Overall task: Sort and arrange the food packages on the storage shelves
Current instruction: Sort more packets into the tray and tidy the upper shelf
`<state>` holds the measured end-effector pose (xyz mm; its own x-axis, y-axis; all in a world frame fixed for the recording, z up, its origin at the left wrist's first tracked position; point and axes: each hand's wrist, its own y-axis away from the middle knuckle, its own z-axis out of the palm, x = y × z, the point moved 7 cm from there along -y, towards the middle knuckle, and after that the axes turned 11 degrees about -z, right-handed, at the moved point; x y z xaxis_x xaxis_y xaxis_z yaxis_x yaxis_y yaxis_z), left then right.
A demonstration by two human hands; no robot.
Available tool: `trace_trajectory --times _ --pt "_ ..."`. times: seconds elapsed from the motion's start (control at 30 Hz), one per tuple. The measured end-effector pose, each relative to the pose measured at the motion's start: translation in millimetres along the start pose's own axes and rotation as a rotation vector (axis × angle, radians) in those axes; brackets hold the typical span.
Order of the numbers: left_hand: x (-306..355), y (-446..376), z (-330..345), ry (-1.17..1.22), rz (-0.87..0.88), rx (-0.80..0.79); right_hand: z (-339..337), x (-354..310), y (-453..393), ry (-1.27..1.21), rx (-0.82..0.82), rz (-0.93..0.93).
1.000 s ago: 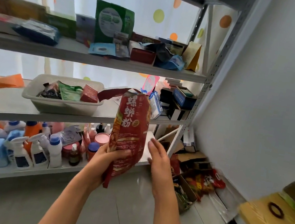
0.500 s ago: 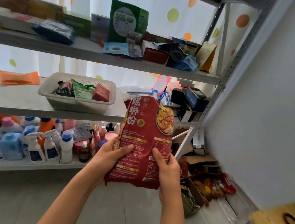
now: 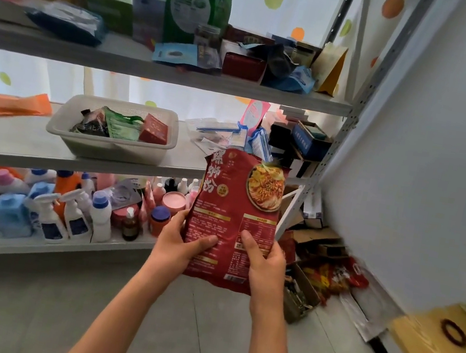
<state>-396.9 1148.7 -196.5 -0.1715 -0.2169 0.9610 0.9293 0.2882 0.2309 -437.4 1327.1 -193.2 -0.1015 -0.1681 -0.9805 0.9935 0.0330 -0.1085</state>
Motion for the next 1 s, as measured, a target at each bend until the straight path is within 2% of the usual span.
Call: trace_trajectory --times 0.23,0.43,0.67,1.0 --pt "5 -3 -25 -0.013 0.020 0.082 25 19 -7 0.045 -0.135 0.057" --pt "18 -11 -55 -0.026 0.012 0.127 63 23 -22 0.033 -0.160 0.038" --pt "33 -35 -110 -0.048 -0.009 0.236 131 36 -43 -0.009 -0.228 0.052" --pt "54 -96 -196 -0.052 -0.003 0.392 232 59 -90 0.056 -0.319 0.053"
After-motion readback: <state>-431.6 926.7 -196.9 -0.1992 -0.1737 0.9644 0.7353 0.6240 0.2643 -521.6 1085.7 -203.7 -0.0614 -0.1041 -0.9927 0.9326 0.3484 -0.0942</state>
